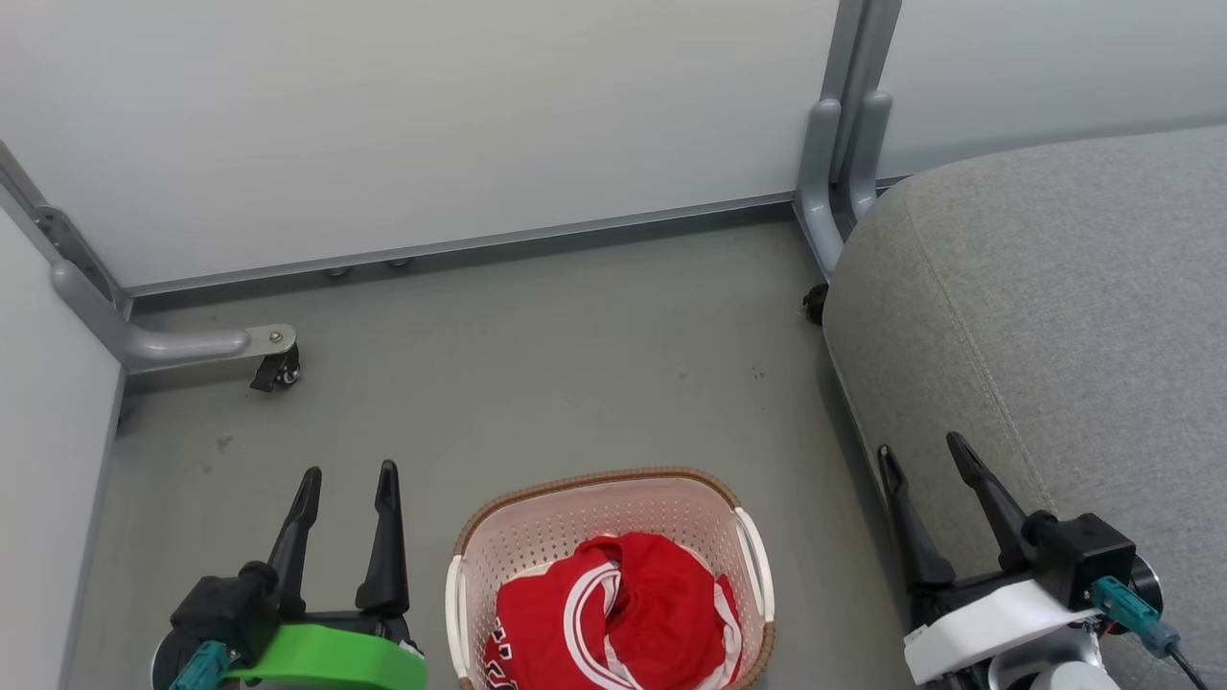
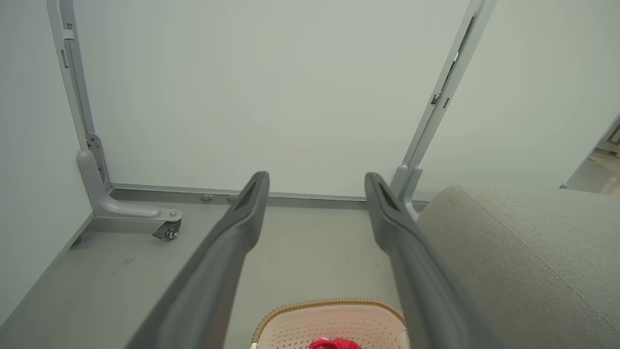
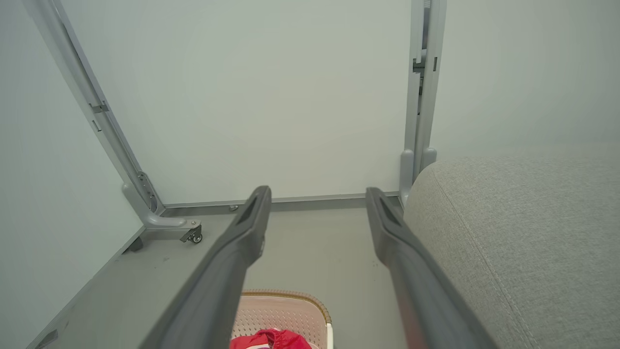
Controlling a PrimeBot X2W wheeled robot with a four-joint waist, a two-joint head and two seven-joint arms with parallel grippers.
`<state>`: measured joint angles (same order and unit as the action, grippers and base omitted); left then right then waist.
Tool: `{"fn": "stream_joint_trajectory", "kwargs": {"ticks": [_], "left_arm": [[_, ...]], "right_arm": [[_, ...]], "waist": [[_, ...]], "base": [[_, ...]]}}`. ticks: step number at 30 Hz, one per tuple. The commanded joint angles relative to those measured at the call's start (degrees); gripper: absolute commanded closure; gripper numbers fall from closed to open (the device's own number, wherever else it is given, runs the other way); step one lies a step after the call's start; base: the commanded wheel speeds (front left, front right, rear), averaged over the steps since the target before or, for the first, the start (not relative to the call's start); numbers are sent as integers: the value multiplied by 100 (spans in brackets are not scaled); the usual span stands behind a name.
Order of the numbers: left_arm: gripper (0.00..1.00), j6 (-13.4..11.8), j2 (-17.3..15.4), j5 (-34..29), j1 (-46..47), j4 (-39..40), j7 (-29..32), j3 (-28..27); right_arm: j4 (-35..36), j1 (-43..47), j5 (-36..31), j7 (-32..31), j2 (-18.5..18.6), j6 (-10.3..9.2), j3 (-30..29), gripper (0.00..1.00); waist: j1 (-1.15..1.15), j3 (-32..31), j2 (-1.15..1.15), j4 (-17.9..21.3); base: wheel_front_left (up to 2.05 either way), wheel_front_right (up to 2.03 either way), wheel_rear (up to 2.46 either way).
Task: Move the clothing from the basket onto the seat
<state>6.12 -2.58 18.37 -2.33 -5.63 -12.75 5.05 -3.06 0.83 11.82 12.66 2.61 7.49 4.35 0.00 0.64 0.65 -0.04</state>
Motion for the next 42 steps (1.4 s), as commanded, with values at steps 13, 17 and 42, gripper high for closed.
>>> {"fn": "stream_joint_trajectory", "kwargs": {"ticks": [13,17,42], "left_arm": [[0,10,-46,-429,-100,-58,-174,-35],[0,-4,-47,-593,-119,-65,-216,-37],[0,-77,-47,-770,-130,-93,-243,2]], "right_arm": [[120,99,-531,185,39,0,11,0],[142,114,-679,229,41,0,34,0],[103,117,-801,262,42,0,37,0]], "waist": [[0,16,-61,3],[0,20,-63,12],[0,-24,-65,26]], "base": [[0,0,0],[0,0,0],[0,0,0]]}}
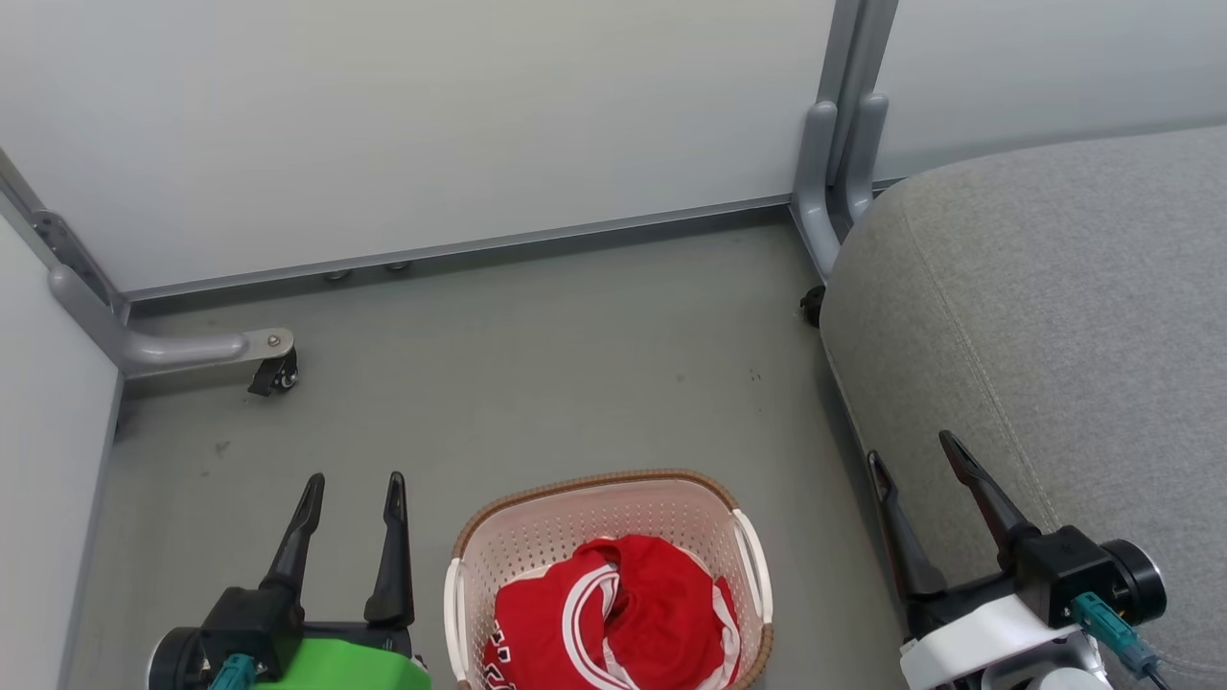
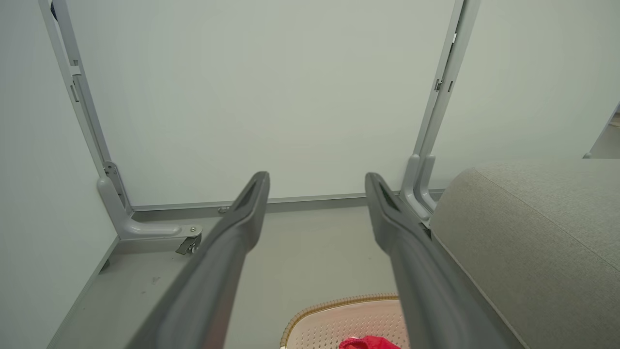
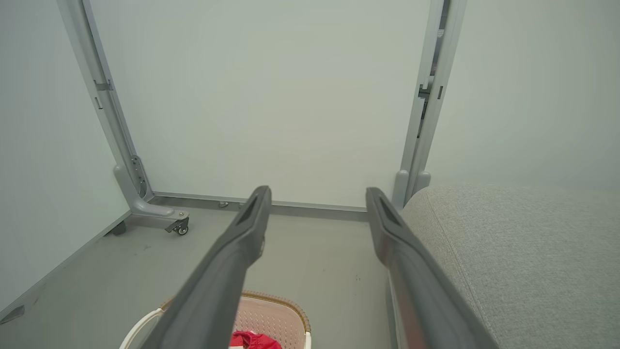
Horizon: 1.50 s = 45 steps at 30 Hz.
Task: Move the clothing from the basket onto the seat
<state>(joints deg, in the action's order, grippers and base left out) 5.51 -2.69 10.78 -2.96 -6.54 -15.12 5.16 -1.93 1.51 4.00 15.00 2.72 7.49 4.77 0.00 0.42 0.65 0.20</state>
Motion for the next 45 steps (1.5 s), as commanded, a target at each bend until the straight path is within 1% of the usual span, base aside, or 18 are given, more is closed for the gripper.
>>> {"fn": "stream_joint_trajectory", "kwargs": {"ticks": [1,14,20,26,32,36,45], "left_arm": [[0,-16,-36,-9,-68,-6,-6,-8],[0,2,-37,-96,-42,-113,-6,139],[0,39,-37,-202,243,-190,-5,275],[0,124,-34,-322,657,-459,-5,532],[0,200,-39,-511,1241,-1045,-5,1025],[0,205,-161,-613,1787,-1617,-6,1665],[0,203,-345,-172,3070,-2733,-5,2614]], "right_arm": [[-13,50,-18,28,31,0,-7,0],[23,7,27,28,31,0,-27,0],[107,-201,37,25,30,0,-107,0],[155,-422,-71,22,29,0,-156,0],[230,-665,-217,21,30,0,-219,0],[276,-855,-272,21,28,0,-292,0],[427,-1250,-411,22,28,0,-280,0]], "waist": [[0,-4,-65,3],[0,118,-65,48],[0,612,-65,35],[0,1097,-65,-36],[0,1652,-65,-83],[0,2013,-65,-83],[0,2895,-65,48]], "base": [[0,0,0],[0,0,0],[0,0,0],[0,0,0],[0,0,0],[0,0,0],[0,0,0]]}}
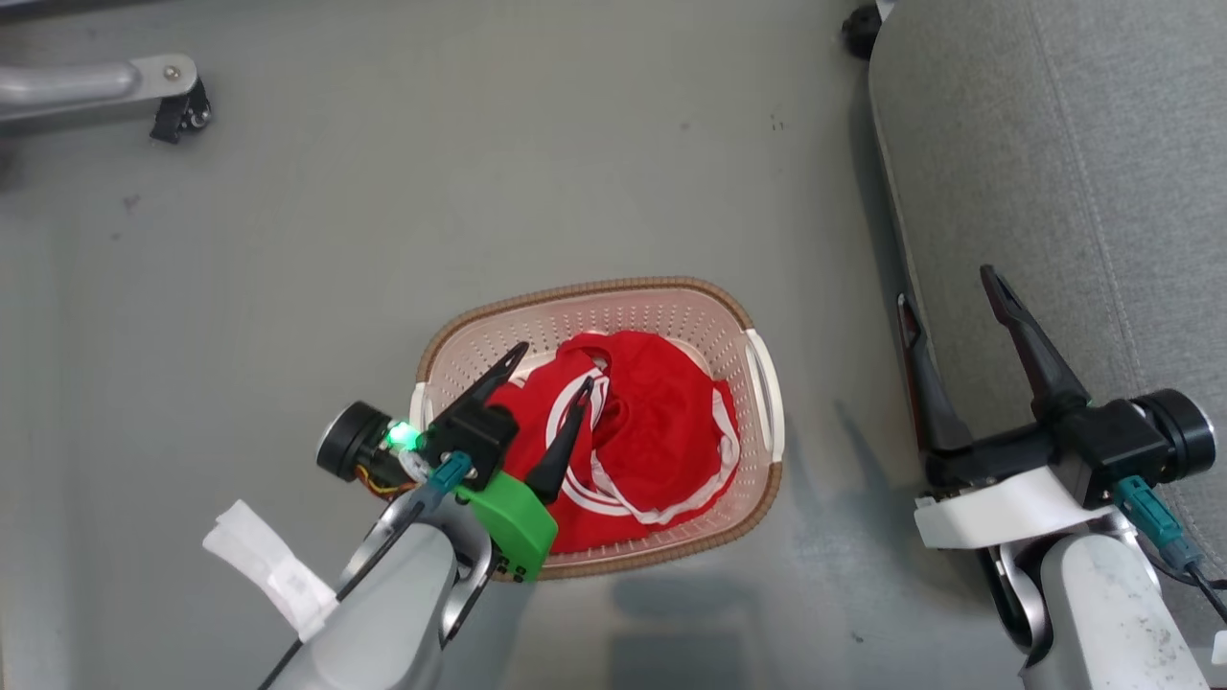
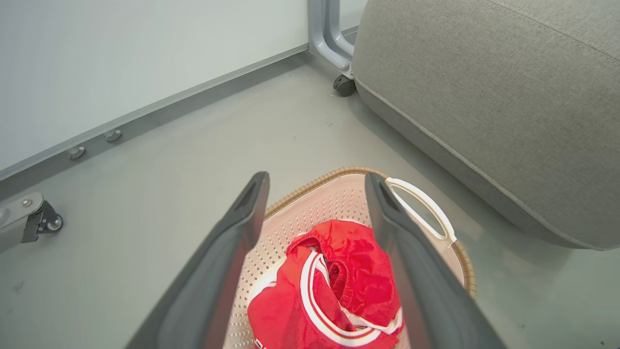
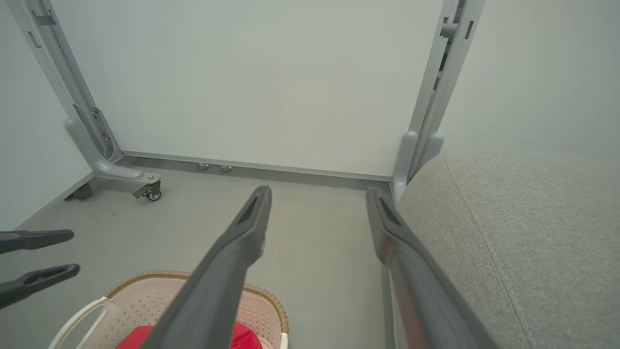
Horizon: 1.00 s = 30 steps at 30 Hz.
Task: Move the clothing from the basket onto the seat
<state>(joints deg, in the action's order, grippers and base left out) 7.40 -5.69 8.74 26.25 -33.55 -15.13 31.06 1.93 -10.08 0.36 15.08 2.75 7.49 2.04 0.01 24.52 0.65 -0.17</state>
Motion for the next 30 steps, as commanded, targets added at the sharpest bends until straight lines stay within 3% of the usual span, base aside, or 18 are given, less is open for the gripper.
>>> {"fn": "stream_joint_trajectory", "kwargs": {"ticks": [1,19,30], "left_arm": [[0,13,-68,40,282,-143,-4,130],[0,14,-257,507,2962,-2623,-4,2611],[0,13,-152,321,3817,-3632,218,3356]], "right_arm": [[60,-144,-49,14,25,0,-7,0],[194,-966,237,14,21,0,20,0],[126,-1162,657,14,22,0,181,0]], "waist": [[-1,579,-65,110],[-1,2297,-65,634],[-1,2865,-65,928]], "base": [[0,0,0],[0,0,0],[0,0,0]]}}
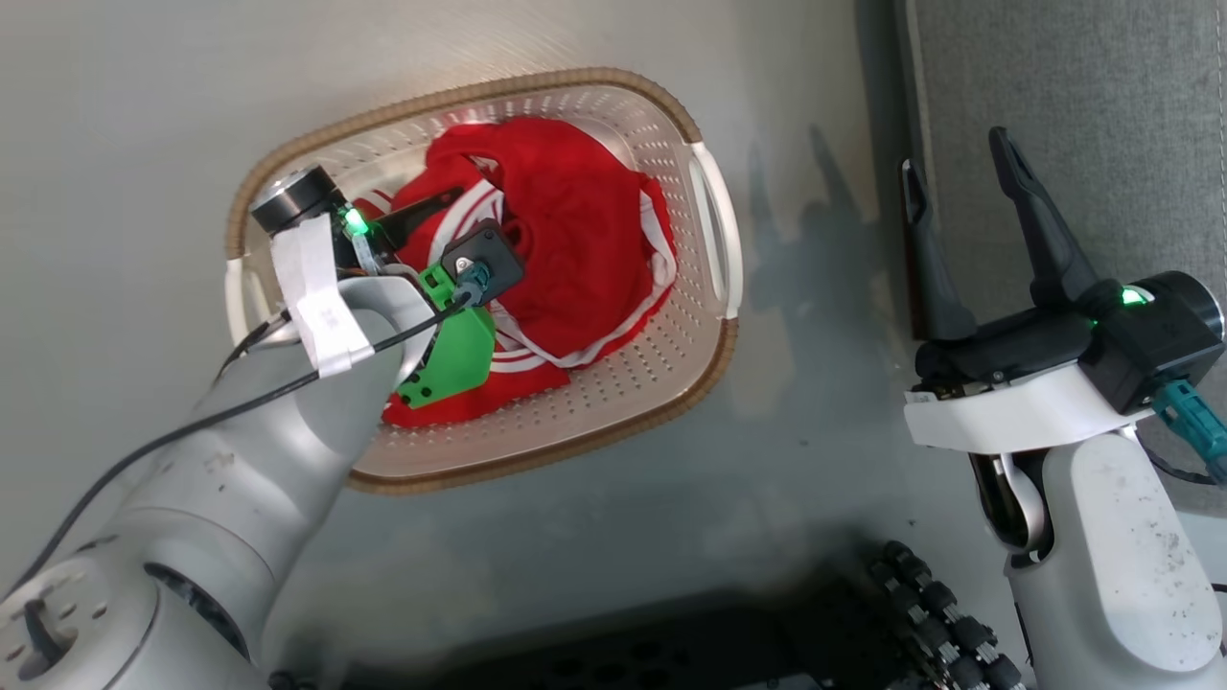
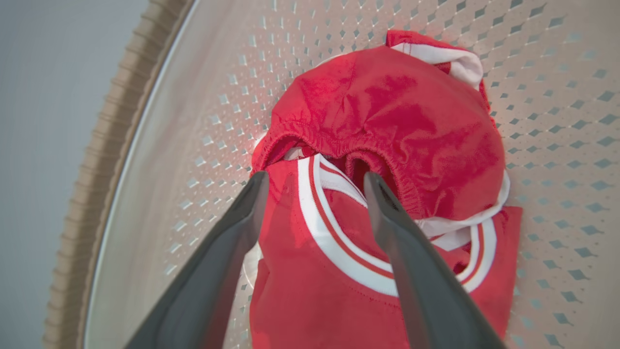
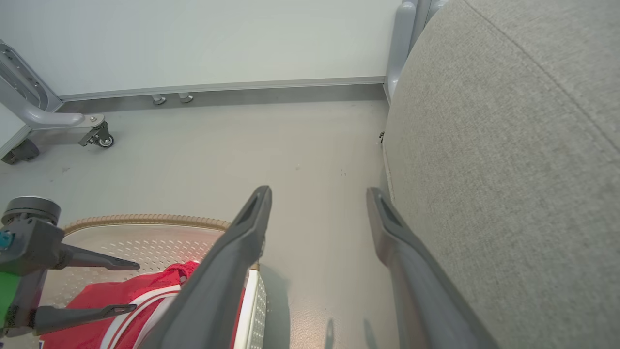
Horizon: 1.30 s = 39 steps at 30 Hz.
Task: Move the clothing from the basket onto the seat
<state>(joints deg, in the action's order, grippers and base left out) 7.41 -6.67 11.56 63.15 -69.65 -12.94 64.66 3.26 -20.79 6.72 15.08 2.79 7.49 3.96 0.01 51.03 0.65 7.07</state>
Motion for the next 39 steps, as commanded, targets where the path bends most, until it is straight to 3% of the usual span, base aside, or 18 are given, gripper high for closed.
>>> {"fn": "stream_joint_trajectory", "kwargs": {"ticks": [1,12,22,32,33,35,39], "left_arm": [[0,11,-77,34,204,-64,32,63],[0,-7,-217,279,536,-350,882,236],[0,-477,-436,259,531,-416,1634,332],[0,-598,-461,268,541,-426,1962,433],[40,-610,-455,269,550,-427,1983,441],[100,-656,-438,272,575,-428,1963,454],[100,-670,-404,287,558,-429,1944,481]], "right_arm": [[-13,-104,57,14,17,0,-18,0],[-97,-249,238,14,16,0,63,0],[-140,-233,394,14,16,0,160,0],[-132,-287,427,13,20,0,142,0],[-130,-290,424,13,20,0,140,0],[-126,-296,422,13,20,0,129,0],[-164,-304,442,13,21,0,106,0]], "waist": [[-1,264,-65,231],[-1,650,-65,416],[-1,883,-65,521],[-1,1072,-65,451],[-1,1081,-65,444],[-1,1097,-65,433],[-1,1082,-65,414]], "base": [[0,0,0],[0,0,0],[0,0,0],[0,0,0],[0,0,0],[0,0,0],[0,0,0]]}}
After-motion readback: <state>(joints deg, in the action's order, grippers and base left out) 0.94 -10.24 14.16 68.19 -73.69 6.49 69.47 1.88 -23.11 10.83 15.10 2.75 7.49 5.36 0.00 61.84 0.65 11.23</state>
